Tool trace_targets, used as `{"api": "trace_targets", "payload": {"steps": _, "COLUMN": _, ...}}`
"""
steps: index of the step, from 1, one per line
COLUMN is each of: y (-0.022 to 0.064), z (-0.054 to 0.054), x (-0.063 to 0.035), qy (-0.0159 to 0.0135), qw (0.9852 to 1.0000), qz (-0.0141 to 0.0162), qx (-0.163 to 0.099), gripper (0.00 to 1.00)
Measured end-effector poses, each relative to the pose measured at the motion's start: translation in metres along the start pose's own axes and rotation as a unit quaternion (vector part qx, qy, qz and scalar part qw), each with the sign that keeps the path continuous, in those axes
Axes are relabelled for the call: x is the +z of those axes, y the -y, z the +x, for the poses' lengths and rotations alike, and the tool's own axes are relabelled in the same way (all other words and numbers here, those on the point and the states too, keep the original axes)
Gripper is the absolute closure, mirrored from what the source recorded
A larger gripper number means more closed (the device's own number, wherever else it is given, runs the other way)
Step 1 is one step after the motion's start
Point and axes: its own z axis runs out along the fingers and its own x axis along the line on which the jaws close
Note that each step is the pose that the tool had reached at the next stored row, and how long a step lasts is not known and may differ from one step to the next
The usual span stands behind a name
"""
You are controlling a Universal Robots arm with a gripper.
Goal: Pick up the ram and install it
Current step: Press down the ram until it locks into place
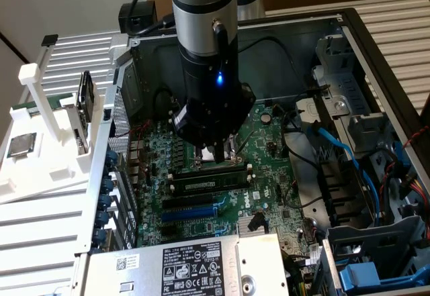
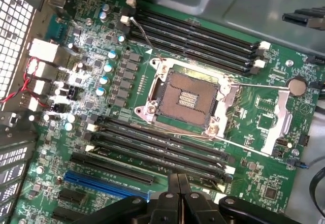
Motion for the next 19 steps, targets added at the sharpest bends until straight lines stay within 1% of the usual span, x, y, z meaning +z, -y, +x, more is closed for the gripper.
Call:
{"api": "trace_targets", "payload": {"steps": 3, "y": 0.0000, "z": 0.0000, "x": 0.0000, "qy": 0.0005, "qw": 0.9998, "qz": 0.0007, "qx": 0.018, "gripper": 0.88}}
{"api": "trace_targets", "payload": {"steps": 6, "y": 0.0000, "z": 0.0000, "x": 0.0000, "qy": 0.0009, "qw": 0.9993, "qz": 0.0014, "qx": 0.037, "gripper": 0.88}}
{"api": "trace_targets", "payload": {"steps": 11, "y": 0.0000, "z": 0.0000, "x": 0.0000, "qy": 0.0017, "qw": 0.9978, "qz": 0.0025, "qx": 0.066, "gripper": 0.88}}
{"api": "trace_targets", "payload": {"steps": 12, "y": 0.0000, "z": 0.0000, "x": 0.0000, "qy": 0.0018, "qw": 0.9974, "qz": 0.0027, "qx": 0.072, "gripper": 0.88}}
{"api": "trace_targets", "payload": {"steps": 13, "y": 0.0000, "z": 0.0000, "x": 0.0000, "qy": 0.0022, "qw": 0.9963, "qz": 0.0032, "qx": 0.086, "gripper": 0.88}}
{"api": "trace_targets", "payload": {"steps": 19, "y": 0.0000, "z": 0.0000, "x": 0.0001, "qy": 0.0031, "qw": 0.9926, "qz": 0.0046, "qx": 0.122, "gripper": 0.88}}
